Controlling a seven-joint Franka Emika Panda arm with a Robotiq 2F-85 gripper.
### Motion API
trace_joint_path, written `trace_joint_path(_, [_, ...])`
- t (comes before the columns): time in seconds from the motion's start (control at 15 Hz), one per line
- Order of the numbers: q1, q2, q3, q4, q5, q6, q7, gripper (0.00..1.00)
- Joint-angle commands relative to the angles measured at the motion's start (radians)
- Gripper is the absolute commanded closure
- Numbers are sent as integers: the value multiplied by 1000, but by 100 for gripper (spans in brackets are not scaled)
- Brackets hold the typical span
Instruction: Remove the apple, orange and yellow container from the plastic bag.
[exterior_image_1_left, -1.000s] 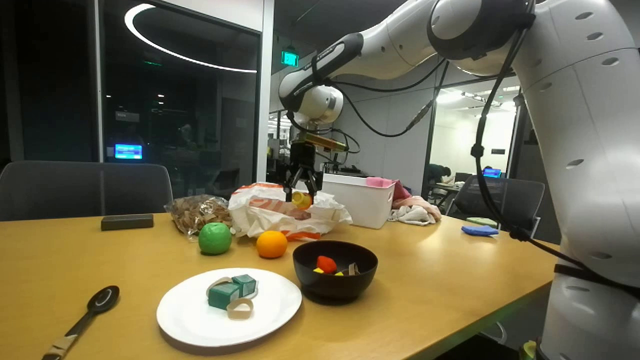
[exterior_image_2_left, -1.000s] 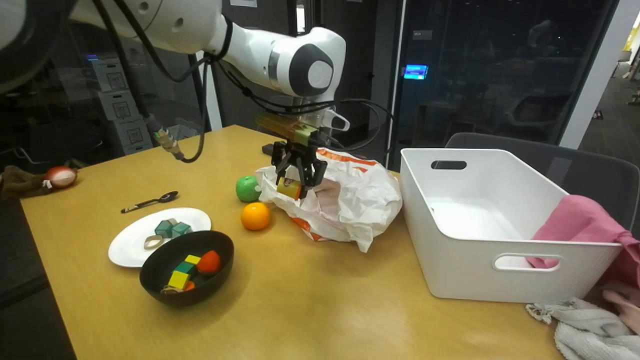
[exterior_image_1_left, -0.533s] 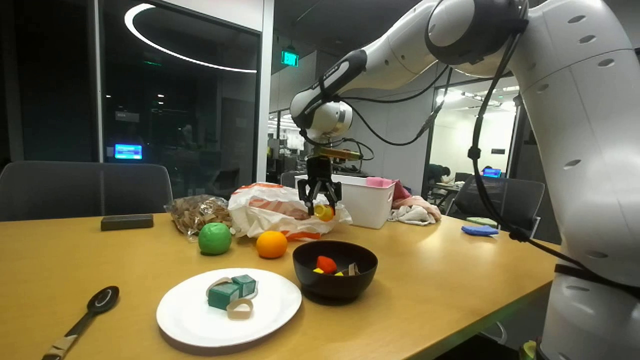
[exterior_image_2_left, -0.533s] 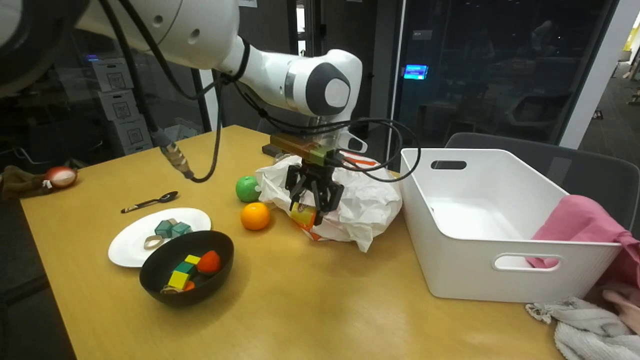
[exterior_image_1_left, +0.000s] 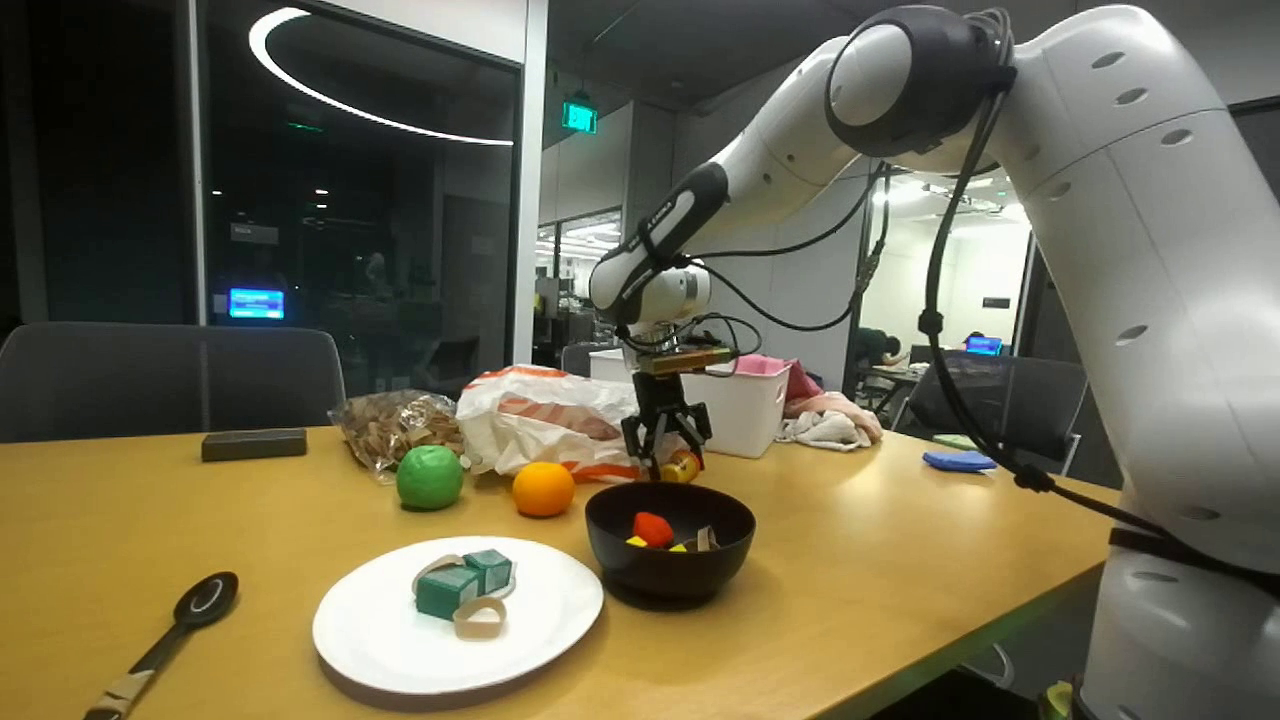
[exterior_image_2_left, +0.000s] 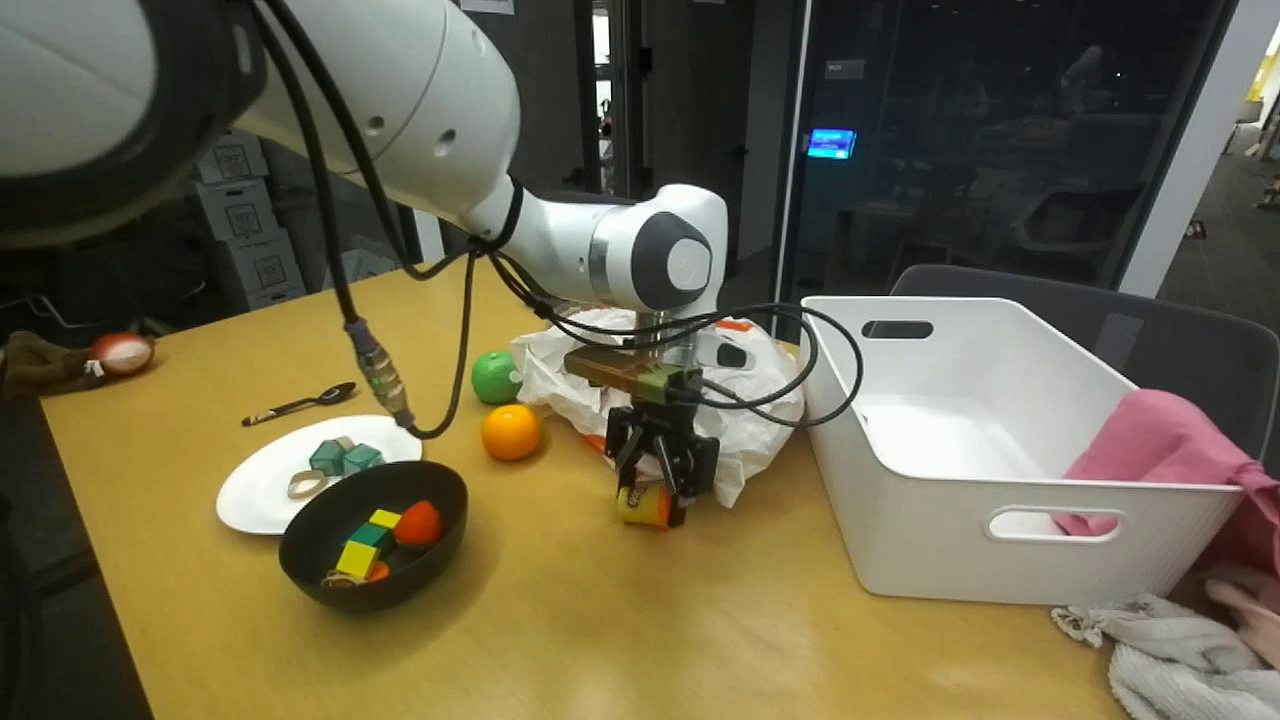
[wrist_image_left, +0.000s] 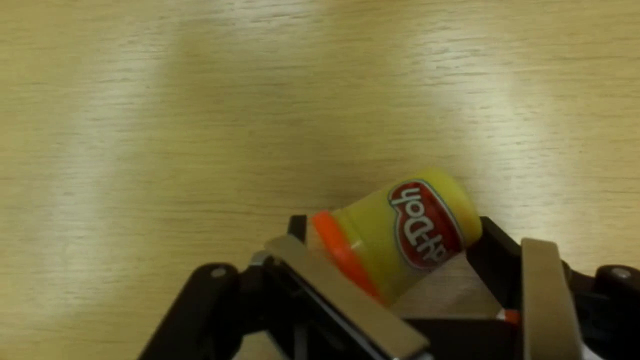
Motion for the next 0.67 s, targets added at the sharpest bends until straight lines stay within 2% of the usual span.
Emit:
trace_joint_path(0.0, [14, -38, -1, -21, -18, 8, 27, 0])
trace_joint_path(0.6, [68, -237, 60, -84, -31, 29, -59, 0])
